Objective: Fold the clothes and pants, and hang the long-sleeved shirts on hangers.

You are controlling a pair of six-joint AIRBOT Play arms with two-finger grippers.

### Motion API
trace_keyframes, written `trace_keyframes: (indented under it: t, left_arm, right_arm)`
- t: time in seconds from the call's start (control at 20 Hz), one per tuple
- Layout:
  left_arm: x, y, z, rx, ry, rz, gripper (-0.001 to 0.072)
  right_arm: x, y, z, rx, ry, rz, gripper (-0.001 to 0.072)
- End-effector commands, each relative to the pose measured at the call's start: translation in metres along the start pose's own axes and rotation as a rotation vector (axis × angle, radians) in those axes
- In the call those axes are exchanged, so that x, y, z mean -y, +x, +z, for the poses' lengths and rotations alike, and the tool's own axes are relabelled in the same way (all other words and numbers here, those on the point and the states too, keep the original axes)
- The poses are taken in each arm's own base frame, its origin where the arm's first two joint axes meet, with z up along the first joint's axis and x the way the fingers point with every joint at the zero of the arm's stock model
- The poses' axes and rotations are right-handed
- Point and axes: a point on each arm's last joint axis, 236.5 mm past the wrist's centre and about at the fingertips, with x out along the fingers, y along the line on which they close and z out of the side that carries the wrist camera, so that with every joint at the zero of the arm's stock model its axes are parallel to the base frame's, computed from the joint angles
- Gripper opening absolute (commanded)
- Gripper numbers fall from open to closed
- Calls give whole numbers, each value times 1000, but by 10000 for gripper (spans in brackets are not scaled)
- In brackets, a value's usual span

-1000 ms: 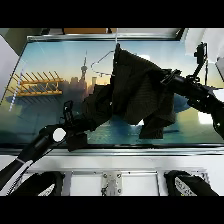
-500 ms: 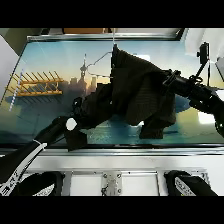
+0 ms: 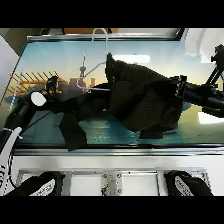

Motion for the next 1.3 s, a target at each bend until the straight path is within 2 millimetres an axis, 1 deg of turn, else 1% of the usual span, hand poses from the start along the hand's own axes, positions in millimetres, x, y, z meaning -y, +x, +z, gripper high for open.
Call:
trace_keyframes:
  t: [0.0, 0.1, 0.2, 0.3, 0.35, 0.4, 0.5, 0.55, 0.65, 0.75, 0.85, 0.9, 1.05, 1.15, 1.25]
  left_arm:
    - [-12, -26, 16, -47, 24, 9, 16]
    - [-16, -33, 27, -45, 27, 12, 16]
    - [-18, -39, 32, -58, 36, 13, 16]
    - [-14, -49, 40, -52, 72, 11, 16]
    - [-10, -57, 48, -36, 90, 7, 16]
    - [-4, -67, 57, -11, 105, 3, 16]
    - [10, -91, 79, 62, 142, -7, 16]
    - [17, -103, 88, 95, 157, -12, 16]
    - [29, -125, 101, 146, 188, -20, 16]
    - [39, -145, 112, 196, 212, -27, 16]
    - [48, -162, 123, 234, 234, -33, 16]
    - [51, -167, 124, 229, 244, -34, 16]
    - [65, -169, 126, 189, 284, -43, 16]
    - [78, -169, 126, 162, 321, -52, 16]
    - [88, -170, 125, 153, 349, -60, 16]
  right_arm:
    - [-7, -5, -17, -84, -21, 1, 14]
    - [-6, -7, -24, -119, -43, -17, 14]
    - [-3, -9, -32, -157, -49, -36, 14]
    - [3, -12, -44, -212, -61, -59, 14]
    - [3, -13, -52, -245, -54, -61, 13]
    - [-3, -15, -61, -285, -53, -35, 13]
    - [-27, -21, -79, -358, -38, 71, 13]
    - [-37, -23, -81, -369, -34, 109, 13]
    - [-48, -24, -74, -347, -42, 135, 13]
    - [-63, -26, -73, -345, -38, 191, 13]
    - [-73, -25, -70, -330, -24, 231, 13]
    - [-82, -23, -64, -306, -21, 266, 13]
    - [-110, -20, -49, -246, 2, 376, 13]
    - [-117, -19, -40, -205, 9, 402, 13]
    - [-124, -18, -18, -114, 22, 432, 13]
